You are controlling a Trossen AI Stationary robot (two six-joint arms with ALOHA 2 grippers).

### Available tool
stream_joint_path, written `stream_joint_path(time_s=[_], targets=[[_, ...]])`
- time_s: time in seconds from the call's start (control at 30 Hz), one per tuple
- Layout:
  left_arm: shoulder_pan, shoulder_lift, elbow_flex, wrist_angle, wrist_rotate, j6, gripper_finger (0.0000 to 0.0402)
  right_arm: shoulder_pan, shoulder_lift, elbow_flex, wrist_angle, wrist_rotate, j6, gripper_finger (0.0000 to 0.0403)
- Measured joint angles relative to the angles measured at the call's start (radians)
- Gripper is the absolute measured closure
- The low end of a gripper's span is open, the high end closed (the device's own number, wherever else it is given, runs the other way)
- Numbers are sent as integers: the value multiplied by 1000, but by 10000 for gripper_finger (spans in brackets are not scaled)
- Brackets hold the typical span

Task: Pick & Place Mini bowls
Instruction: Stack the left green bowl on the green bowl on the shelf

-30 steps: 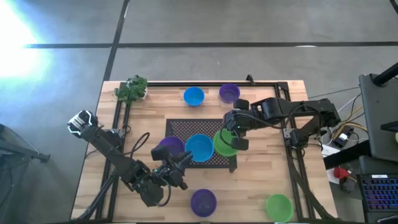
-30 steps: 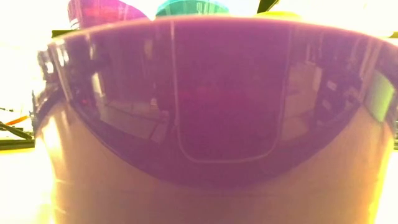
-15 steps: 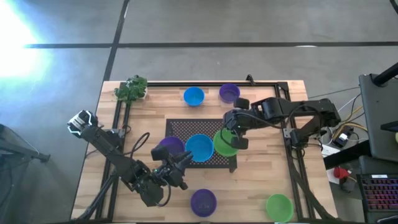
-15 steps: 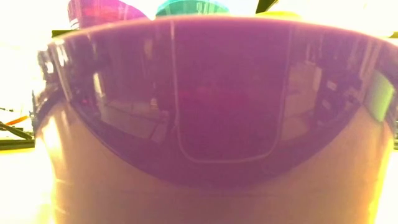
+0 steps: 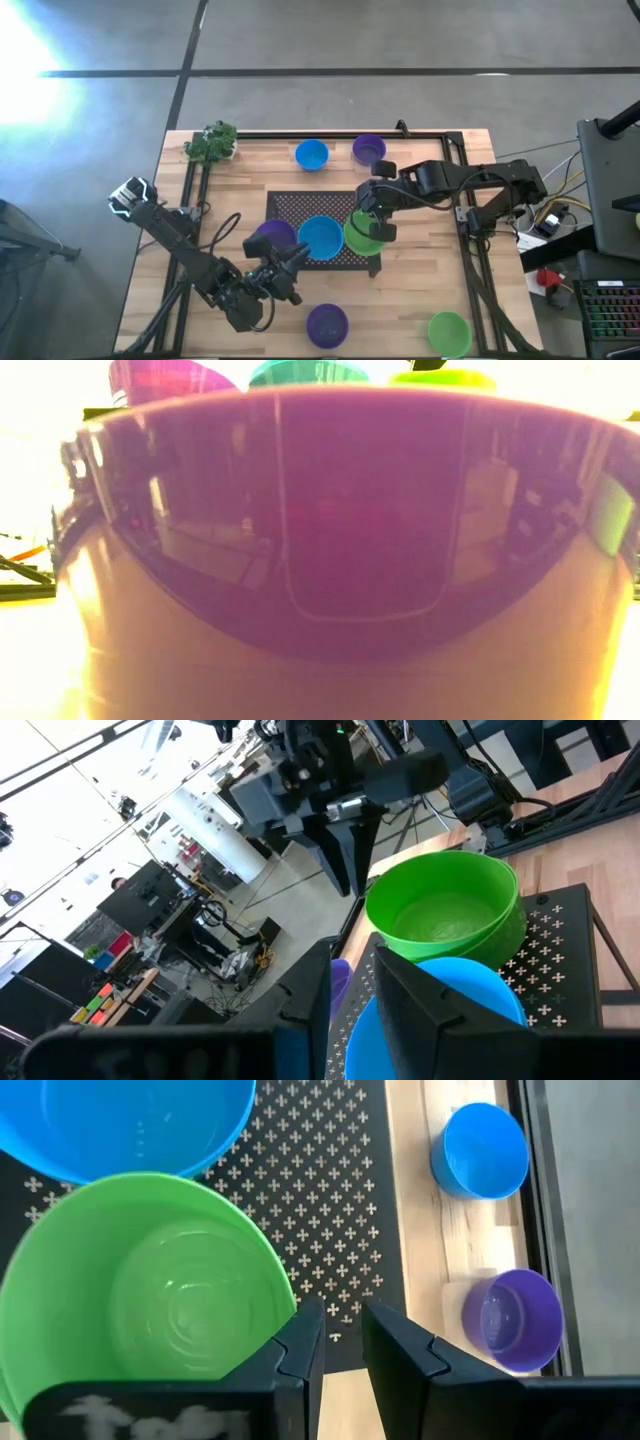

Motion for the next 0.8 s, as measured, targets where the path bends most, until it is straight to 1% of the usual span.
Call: stream_joint_path(time_s=[0.23,0.4,0.8], targets=[[0,0,0,0,0,0,319,0,0,41,4,0,-7,335],[0,0,0,0,0,0,319,0,0,35,6,-2,20,335],[0,0,0,0,-1,0,319,0,0,-104,101,-2,2,335]])
